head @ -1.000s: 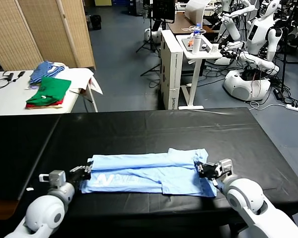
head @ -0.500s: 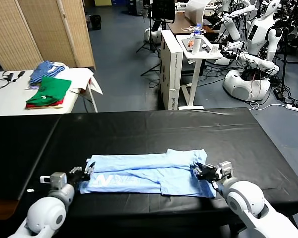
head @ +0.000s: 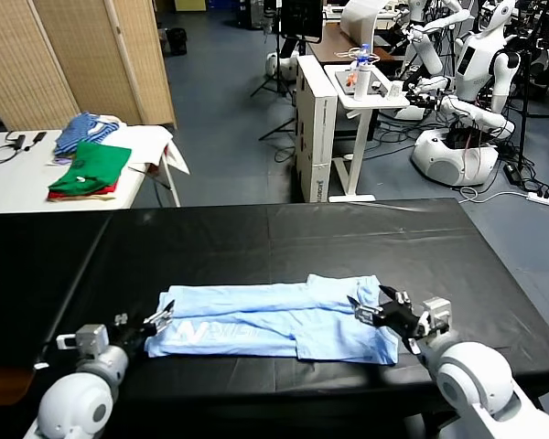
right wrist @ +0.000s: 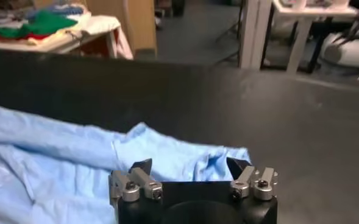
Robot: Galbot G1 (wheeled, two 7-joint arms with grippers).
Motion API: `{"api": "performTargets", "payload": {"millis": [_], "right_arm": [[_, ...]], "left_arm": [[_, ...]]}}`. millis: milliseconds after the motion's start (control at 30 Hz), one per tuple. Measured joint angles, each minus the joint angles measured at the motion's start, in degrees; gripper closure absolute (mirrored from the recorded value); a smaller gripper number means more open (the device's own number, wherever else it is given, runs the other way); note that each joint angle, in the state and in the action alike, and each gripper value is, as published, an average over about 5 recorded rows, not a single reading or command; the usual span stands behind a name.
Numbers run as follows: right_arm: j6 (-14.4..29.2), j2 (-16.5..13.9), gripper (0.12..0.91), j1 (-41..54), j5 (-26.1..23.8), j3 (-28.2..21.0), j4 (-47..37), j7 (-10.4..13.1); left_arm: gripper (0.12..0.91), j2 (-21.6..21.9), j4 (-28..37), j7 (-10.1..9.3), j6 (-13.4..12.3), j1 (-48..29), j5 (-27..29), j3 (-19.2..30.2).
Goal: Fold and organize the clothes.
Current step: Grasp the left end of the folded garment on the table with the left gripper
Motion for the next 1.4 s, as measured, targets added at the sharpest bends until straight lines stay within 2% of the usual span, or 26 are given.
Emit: {"api": "performTargets", "payload": {"millis": [333, 400, 500, 700, 800, 1000, 1133, 1267, 1400], "right_arm": [[0.5, 0.4, 0.118, -0.5, 0.1, 1.7, 0.7, 0.0], [0.6, 0.4, 0.118, -0.4, 0.1, 1.7, 0.8, 0.0], [0.6, 0.4, 0.118, -0.3, 0.1, 1.8, 0.8, 0.0], [0.7, 0.7, 0.118, 0.3, 0.1, 1.8, 0.5, -0.2], [0.7, 1.0, 0.118, 0.6, 0.1, 1.8, 0.3, -0.2], [0.7, 1.4, 0.118, 0.7, 0.1, 1.7, 0.1, -0.3], [0.7, 1.7, 0.118, 0.7, 0.0, 1.9, 0.2, -0.2], [0.7, 1.9, 0.118, 0.5, 0.0, 2.5, 0.5, -0.2], [0.7, 2.2, 0.118, 0.0, 0.1, 3.2, 0.6, -0.1]], "left_arm": [[0.126, -2.8, -0.1, -0.13, 0.3, 1.3, 0.3, 0.6], [0.151, -3.2, -0.1, -0.15, 0.2, 1.5, 0.5, 0.8], [0.273, -3.7, 0.1, -0.16, 0.2, 1.6, 0.3, 1.0], [0.646, -4.5, 0.1, -0.41, 0.5, 1.9, -1.1, 1.2], [0.771, -4.8, -0.3, -0.46, 0.8, 2.3, -1.1, 1.6], [0.841, -4.6, -0.3, -0.24, 1.0, 2.2, -0.4, 2.5], [0.867, -3.9, -0.2, 0.58, 0.8, 1.9, 1.8, 2.9], [0.867, -2.8, -0.2, 2.16, -0.2, 2.0, 7.2, 2.9], [0.867, -1.3, -0.3, 4.16, -1.4, 2.9, 14.9, 1.9]]}}
